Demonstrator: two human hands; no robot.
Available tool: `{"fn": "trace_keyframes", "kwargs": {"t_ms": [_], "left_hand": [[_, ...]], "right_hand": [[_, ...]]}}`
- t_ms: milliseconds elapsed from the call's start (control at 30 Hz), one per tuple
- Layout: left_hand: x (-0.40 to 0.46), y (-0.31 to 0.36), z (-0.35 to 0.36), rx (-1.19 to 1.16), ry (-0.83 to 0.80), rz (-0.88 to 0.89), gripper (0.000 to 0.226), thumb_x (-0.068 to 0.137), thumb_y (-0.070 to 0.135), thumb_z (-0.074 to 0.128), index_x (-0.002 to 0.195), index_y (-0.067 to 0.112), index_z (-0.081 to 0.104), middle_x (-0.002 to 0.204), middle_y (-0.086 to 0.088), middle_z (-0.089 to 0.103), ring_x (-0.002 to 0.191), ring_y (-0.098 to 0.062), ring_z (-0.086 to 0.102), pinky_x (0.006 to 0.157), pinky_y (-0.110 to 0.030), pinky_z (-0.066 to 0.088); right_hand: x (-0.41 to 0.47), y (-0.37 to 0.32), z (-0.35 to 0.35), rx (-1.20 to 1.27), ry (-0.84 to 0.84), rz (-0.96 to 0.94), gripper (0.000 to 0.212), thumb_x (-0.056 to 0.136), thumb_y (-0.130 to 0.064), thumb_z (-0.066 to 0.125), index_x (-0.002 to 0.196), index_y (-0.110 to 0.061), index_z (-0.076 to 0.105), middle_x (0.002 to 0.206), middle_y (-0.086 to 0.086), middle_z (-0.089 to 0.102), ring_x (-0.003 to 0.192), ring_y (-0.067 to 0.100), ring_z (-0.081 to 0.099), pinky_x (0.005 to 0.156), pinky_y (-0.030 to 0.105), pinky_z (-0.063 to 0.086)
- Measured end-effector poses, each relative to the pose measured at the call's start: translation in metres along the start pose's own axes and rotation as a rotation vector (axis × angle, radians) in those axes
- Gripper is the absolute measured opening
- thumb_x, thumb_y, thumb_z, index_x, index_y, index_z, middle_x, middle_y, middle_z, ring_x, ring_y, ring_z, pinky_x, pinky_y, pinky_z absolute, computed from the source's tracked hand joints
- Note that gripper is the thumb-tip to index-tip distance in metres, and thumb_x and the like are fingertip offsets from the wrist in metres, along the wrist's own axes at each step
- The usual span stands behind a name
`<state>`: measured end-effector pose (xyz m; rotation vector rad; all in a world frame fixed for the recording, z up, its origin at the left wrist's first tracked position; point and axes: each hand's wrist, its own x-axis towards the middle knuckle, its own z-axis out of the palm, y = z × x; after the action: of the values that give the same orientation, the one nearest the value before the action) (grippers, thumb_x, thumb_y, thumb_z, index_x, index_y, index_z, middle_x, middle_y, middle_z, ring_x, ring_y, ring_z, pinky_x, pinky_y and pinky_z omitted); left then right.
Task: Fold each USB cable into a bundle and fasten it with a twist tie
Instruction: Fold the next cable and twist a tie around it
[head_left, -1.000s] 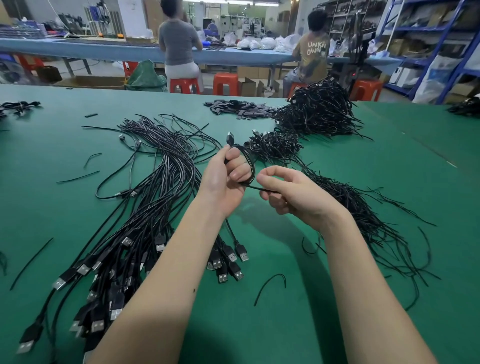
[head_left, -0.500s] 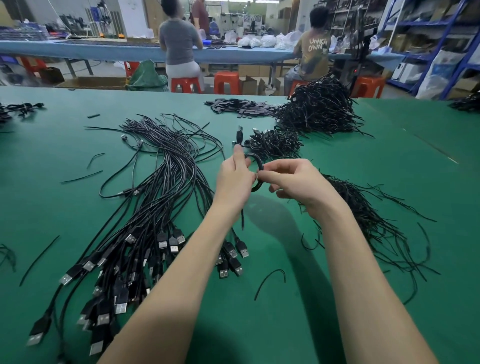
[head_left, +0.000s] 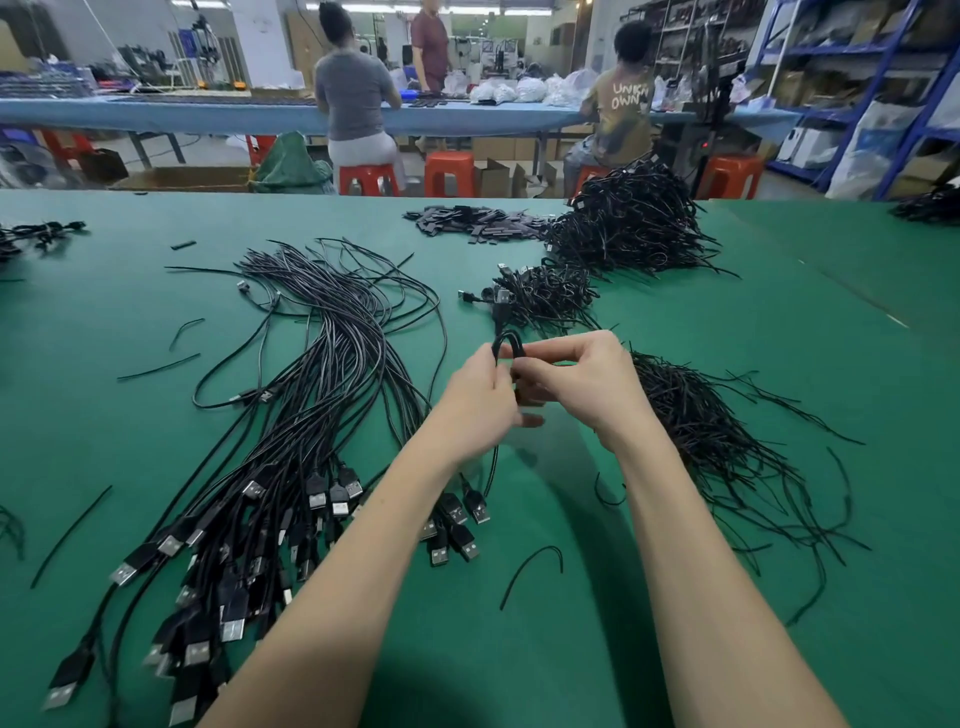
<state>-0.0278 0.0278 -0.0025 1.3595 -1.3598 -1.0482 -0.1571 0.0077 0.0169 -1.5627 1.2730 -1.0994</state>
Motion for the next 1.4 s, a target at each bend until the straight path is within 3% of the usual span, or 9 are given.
{"fn": "trace_keyframes", "kwargs": {"t_ms": [167,300,567,700,800,867,1033,1133,1400], "left_hand": [[-0.006,-0.009,-0.003,0.240,0.168,0.080,0.023,0.105,0.019,0.031,0.109,0.012,0.052,0.092,0.001,0.069,0.085,-0.018,0.067,0.074,-0.037,0.055],[-0.010,-0.006,0.006,0.304,0.153,0.109,0.022,0.103,0.013,0.032,0.111,0.006,0.051,0.104,-0.012,0.066,0.092,-0.031,0.061,0.075,-0.038,0.048],[-0.012,-0.010,0.009,0.209,0.099,0.197,0.004,0.107,0.021,0.033,0.109,0.018,0.032,0.092,-0.015,0.063,0.068,-0.022,0.055,0.057,-0.033,0.035],[-0.009,-0.017,0.011,0.102,0.211,0.181,0.011,0.106,0.023,0.035,0.095,0.023,0.034,0.081,-0.006,0.057,0.067,-0.015,0.051,0.060,-0.034,0.035],[-0.005,-0.022,0.010,-0.068,0.196,0.093,0.014,0.106,0.021,0.037,0.093,0.023,0.036,0.086,-0.005,0.060,0.068,-0.007,0.054,0.063,-0.030,0.041],[-0.004,-0.025,0.009,-0.194,0.196,0.017,0.015,0.106,0.019,0.037,0.092,0.022,0.036,0.086,-0.003,0.059,0.064,-0.003,0.053,0.058,-0.021,0.040],[-0.004,-0.028,0.004,-0.369,0.195,-0.087,0.014,0.105,0.011,0.035,0.093,0.018,0.035,0.079,-0.002,0.050,0.051,-0.006,0.040,0.043,-0.016,0.030],[-0.003,-0.028,0.004,-0.404,0.189,-0.115,0.015,0.103,0.008,0.034,0.092,0.018,0.033,0.077,-0.002,0.049,0.051,-0.007,0.038,0.042,-0.018,0.028],[0.001,-0.032,0.003,-0.460,0.204,-0.154,0.015,0.100,0.005,0.034,0.091,0.017,0.033,0.074,0.000,0.049,0.050,-0.009,0.035,0.043,-0.020,0.024]], "right_hand": [[-0.002,-0.003,0.010,0.115,-0.097,-0.009,0.023,0.083,-0.026,0.083,0.104,-0.031,0.077,0.095,-0.004,0.077,0.075,0.010,0.075,0.067,0.022,0.058],[0.001,-0.003,0.016,0.019,0.043,-0.028,0.016,0.078,-0.031,0.086,0.092,-0.033,0.077,0.084,-0.007,0.077,0.065,0.009,0.068,0.066,0.024,0.053],[0.005,0.000,0.013,0.292,0.104,0.127,0.014,0.084,-0.004,0.078,0.072,-0.010,0.074,0.053,-0.002,0.064,0.048,0.008,0.058,0.058,0.019,0.054],[0.003,0.001,0.013,0.342,0.067,0.135,0.009,0.087,-0.010,0.079,0.087,-0.007,0.071,0.065,0.003,0.068,0.050,0.011,0.063,0.058,0.022,0.056],[0.005,0.000,-0.004,0.113,-0.029,0.188,0.025,0.092,-0.032,0.075,0.108,-0.014,0.066,0.091,0.006,0.075,0.056,0.013,0.069,0.054,0.025,0.057],[0.006,0.003,-0.021,-0.250,-0.022,0.162,0.019,0.091,-0.040,0.071,0.102,-0.025,0.069,0.087,-0.005,0.077,0.062,0.010,0.071,0.055,0.024,0.055],[0.007,0.018,-0.044,-0.784,0.096,0.204,0.016,0.087,-0.031,0.071,0.102,-0.033,0.074,0.103,-0.008,0.073,0.095,0.019,0.065,0.075,0.029,0.052],[0.007,0.029,-0.041,-0.889,0.057,0.318,0.028,0.085,-0.031,0.075,0.112,-0.035,0.073,0.114,-0.003,0.071,0.101,0.023,0.063,0.078,0.029,0.046],[0.007,0.039,-0.034,-0.788,0.246,0.256,0.005,0.086,-0.033,0.073,0.087,-0.033,0.077,0.101,-0.002,0.074,0.093,0.025,0.063,0.074,0.029,0.047]]}}
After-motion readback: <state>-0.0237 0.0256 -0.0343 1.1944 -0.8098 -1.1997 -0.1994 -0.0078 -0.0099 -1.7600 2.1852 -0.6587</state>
